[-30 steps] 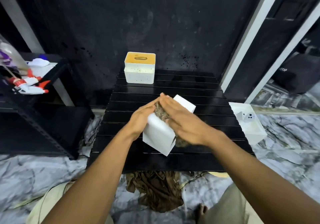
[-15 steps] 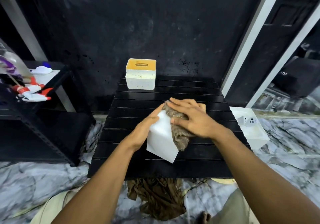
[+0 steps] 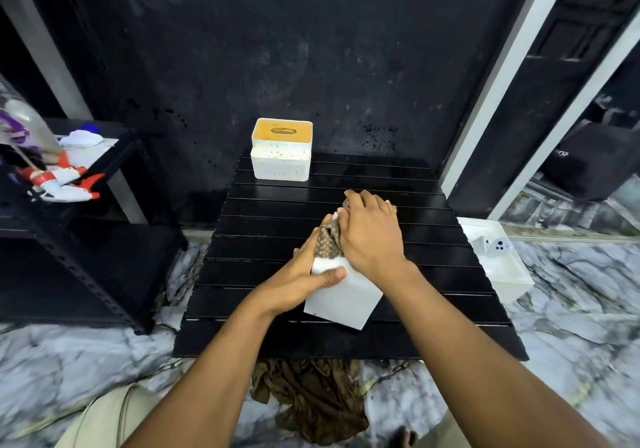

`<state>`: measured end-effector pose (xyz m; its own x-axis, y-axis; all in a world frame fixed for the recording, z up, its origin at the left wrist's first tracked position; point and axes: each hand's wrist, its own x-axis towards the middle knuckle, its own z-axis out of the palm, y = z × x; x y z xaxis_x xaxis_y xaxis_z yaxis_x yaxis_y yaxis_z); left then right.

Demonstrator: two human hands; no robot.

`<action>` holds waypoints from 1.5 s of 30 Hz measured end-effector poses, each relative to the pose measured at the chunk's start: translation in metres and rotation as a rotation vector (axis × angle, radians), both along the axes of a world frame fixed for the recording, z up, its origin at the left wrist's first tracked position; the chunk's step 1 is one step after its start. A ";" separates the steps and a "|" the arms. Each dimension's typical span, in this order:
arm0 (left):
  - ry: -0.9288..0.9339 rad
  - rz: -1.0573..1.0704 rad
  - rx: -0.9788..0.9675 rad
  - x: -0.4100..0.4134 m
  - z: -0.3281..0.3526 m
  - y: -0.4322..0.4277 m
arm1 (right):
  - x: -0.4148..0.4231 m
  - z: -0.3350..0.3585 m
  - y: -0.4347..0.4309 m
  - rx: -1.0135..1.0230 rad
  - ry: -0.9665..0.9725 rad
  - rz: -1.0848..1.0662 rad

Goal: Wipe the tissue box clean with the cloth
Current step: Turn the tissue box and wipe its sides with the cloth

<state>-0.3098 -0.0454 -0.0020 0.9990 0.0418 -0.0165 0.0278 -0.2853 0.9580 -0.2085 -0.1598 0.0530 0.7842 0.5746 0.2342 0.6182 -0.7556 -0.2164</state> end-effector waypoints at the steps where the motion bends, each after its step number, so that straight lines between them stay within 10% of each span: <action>1: -0.021 -0.002 0.046 -0.006 0.005 -0.002 | 0.000 0.001 -0.002 0.029 0.051 0.048; 5: -0.063 0.063 0.194 -0.014 0.004 0.000 | -0.003 0.009 -0.022 -0.091 0.267 0.234; 18: -0.077 0.187 0.031 -0.011 0.001 -0.012 | -0.008 0.001 -0.023 -0.115 0.138 0.234; 30: -0.005 0.230 -0.057 -0.016 0.008 0.020 | 0.035 0.005 -0.064 0.452 0.613 -0.106; 39: 0.013 0.008 0.974 0.009 0.071 -0.005 | 0.026 -0.008 -0.089 0.765 0.761 -0.066; 45: 0.185 -0.166 1.229 0.061 0.094 -0.031 | 0.016 -0.010 -0.098 0.904 0.709 -0.017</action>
<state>-0.2492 -0.0763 0.0915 0.9806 0.0027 -0.1959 0.0111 -0.9991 0.0420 -0.1928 -0.2582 0.0427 0.9105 0.4094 0.0579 0.1317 -0.1543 -0.9792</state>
